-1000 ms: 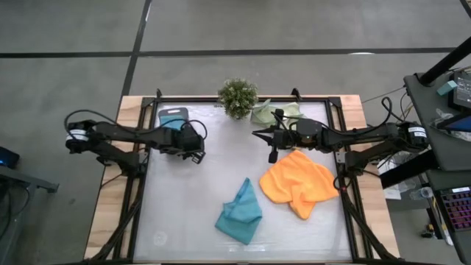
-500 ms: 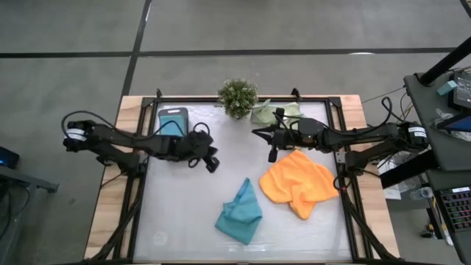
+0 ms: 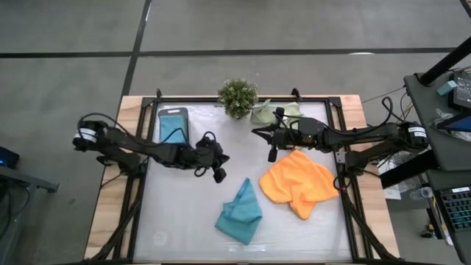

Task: Fold microfiber towels
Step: Fold the blue microfiber cloth

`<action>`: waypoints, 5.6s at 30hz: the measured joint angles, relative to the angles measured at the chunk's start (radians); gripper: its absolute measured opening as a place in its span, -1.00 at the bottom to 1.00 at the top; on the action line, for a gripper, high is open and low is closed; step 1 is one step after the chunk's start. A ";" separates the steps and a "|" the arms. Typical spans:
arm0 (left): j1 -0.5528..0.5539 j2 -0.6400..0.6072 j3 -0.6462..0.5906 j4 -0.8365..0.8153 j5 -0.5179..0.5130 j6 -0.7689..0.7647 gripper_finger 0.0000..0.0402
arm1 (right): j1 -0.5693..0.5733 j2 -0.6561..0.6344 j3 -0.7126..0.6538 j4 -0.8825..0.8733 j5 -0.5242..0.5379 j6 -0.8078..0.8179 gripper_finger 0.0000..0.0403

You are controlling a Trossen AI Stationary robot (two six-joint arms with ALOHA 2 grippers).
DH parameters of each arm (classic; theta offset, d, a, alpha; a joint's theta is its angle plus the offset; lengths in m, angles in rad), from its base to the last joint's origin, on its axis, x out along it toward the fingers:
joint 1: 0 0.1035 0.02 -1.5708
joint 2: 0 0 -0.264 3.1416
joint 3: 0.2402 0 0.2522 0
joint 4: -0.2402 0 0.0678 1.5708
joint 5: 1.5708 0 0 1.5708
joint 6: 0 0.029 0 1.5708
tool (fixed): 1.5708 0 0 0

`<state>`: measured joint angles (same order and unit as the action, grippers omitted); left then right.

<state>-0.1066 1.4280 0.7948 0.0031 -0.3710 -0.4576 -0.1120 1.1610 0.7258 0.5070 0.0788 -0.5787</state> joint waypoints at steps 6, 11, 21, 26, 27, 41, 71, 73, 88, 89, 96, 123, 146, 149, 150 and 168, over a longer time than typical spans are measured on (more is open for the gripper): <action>0.000 0.045 0.003 -0.002 0.000 0.044 -0.96 | 0.000 0.000 0.000 0.000 0.000 -0.002 -0.96; 0.000 0.077 0.004 0.013 0.000 0.049 -0.96 | 0.000 0.000 0.000 0.000 0.000 -0.002 -0.96; 0.000 0.116 0.003 0.045 0.013 0.048 -0.96 | 0.009 0.000 0.000 -0.057 -0.049 0.133 -0.96; 0.000 0.114 0.001 0.041 0.052 0.052 -0.96 | 0.034 0.000 0.001 -0.119 -0.337 0.300 -0.96; 0.000 0.114 0.001 0.041 0.053 0.053 -0.96 | 0.043 0.000 0.001 -0.138 -0.387 0.339 -0.96; -0.006 0.113 -0.004 -0.030 0.139 0.043 -0.96 | 0.254 0.002 0.038 -0.419 -0.415 0.711 -0.95; -0.044 0.112 -0.012 -0.011 0.131 -0.008 -0.96 | 0.363 0.702 0.477 -0.681 -0.313 0.501 -0.32; -0.048 0.112 -0.012 -0.012 0.131 -0.008 -0.96 | 0.361 0.726 0.497 -0.706 -0.305 0.465 -0.42; -0.053 0.063 -0.012 -0.051 0.131 0.023 -0.96 | 0.360 0.626 0.496 -0.765 -0.137 0.296 -0.95; -0.053 0.049 -0.012 -0.059 0.132 0.028 -0.96 | 0.360 0.611 0.495 -0.767 -0.110 0.282 -0.95; -0.063 -0.095 -0.013 -0.109 0.281 0.173 -0.91 | 0.360 0.500 0.478 -0.761 0.026 0.180 -0.96; -0.332 0.003 -0.018 -0.013 -0.222 0.488 0.06 | 0.253 0.393 0.335 -0.516 0.017 0.407 -0.96; -0.330 -0.051 -0.001 0.087 -0.184 0.438 -1.00 | 0.253 0.410 0.335 -0.459 -0.021 0.459 -0.83; -0.332 -0.078 0.000 0.066 -0.146 0.396 -1.00 | 0.253 0.404 0.336 -0.471 -0.031 0.457 -0.67; -0.332 -0.083 0.000 0.052 -0.137 0.380 -1.00 | 0.253 0.402 0.339 -0.478 -0.031 0.457 -0.60; -0.338 -0.091 0.001 -0.435 0.540 -0.501 -1.00 | 0.253 0.364 0.344 -0.641 -0.028 0.461 0.03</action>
<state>-0.4446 1.3369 0.7959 -0.4315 0.1690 -0.9589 0.1413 1.5253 1.0697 -0.1337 0.0508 -0.1179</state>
